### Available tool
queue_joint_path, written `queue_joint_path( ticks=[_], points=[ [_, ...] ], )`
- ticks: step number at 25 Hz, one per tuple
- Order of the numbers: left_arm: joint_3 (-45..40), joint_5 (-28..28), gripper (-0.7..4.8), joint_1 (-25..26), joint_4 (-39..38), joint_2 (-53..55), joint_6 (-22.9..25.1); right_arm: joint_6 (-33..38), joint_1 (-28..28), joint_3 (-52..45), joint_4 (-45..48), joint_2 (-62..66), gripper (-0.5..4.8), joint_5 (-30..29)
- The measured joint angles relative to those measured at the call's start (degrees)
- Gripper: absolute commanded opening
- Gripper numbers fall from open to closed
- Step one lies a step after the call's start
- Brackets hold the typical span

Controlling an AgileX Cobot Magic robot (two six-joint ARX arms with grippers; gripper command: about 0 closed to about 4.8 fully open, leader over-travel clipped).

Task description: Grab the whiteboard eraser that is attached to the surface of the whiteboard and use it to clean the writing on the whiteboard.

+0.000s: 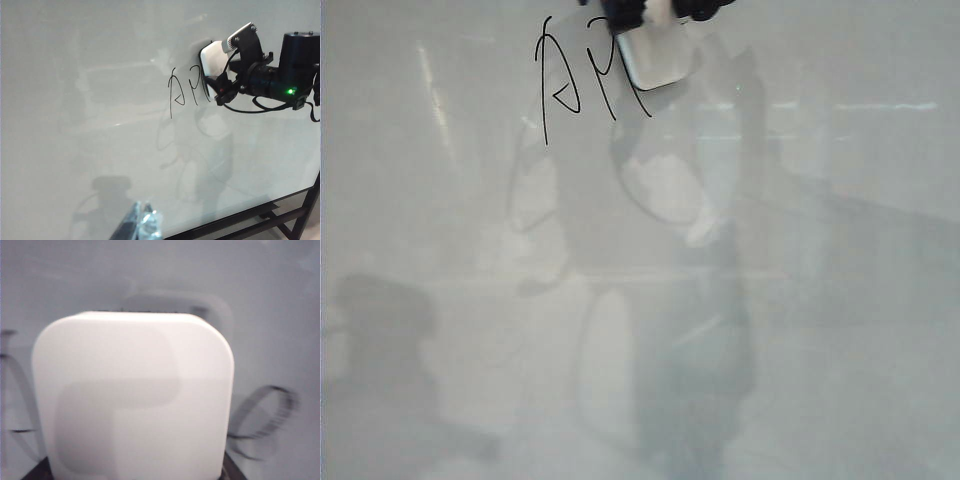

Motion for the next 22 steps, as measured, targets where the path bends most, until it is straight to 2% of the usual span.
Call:
queue_joint_path(
  ticks=[9,22],
  points=[
    [0.0,0.2,-0.05,0.3,0.0,0.0,0.0,0.0,0.4,0.1,2.1,0.4,2.06,0.2],
    [0.0,0.2,-0.05,0.4,0.0,0.0,0.0,-5.6,-1.2,0.1,1.7,0.3,2.06,4.2]
  ],
)
